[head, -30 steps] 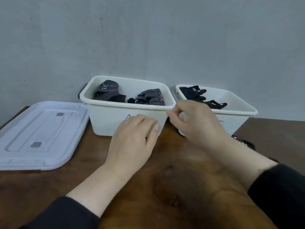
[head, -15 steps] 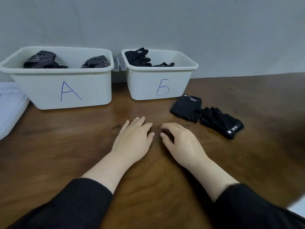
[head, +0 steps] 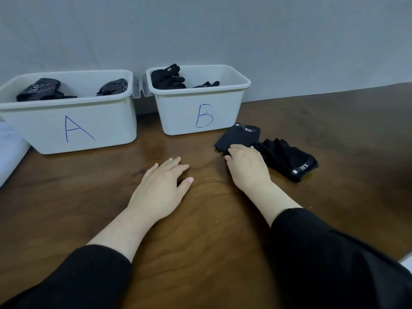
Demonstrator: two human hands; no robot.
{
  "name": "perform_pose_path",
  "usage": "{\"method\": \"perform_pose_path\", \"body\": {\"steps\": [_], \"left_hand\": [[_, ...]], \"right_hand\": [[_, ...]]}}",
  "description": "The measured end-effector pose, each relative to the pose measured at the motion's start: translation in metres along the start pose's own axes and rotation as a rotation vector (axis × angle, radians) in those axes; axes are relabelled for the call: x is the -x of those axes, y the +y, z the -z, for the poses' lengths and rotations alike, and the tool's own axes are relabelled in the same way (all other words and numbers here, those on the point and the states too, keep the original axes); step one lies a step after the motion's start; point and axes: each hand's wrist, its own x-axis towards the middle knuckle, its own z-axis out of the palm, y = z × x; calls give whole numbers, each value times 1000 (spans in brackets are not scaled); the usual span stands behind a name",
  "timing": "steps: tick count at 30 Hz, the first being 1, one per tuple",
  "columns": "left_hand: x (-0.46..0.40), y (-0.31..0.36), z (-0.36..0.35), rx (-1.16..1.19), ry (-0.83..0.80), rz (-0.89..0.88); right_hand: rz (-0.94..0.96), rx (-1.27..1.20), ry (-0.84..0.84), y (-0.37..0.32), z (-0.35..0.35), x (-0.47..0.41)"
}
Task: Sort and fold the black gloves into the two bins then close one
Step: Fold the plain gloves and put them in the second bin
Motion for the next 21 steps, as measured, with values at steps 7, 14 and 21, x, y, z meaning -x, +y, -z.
{"method": "perform_pose_path", "body": {"steps": [7, 14, 21], "left_hand": [[2, 6, 4, -2, -2, 34], [12, 12, 12, 88, 159, 41], [24, 4, 16, 172, 388, -63]], "right_hand": [[11, 34, 131, -1, -1, -15], [192, -91, 110, -10, -2, 0], [579, -351, -119, -47, 8, 35]]}}
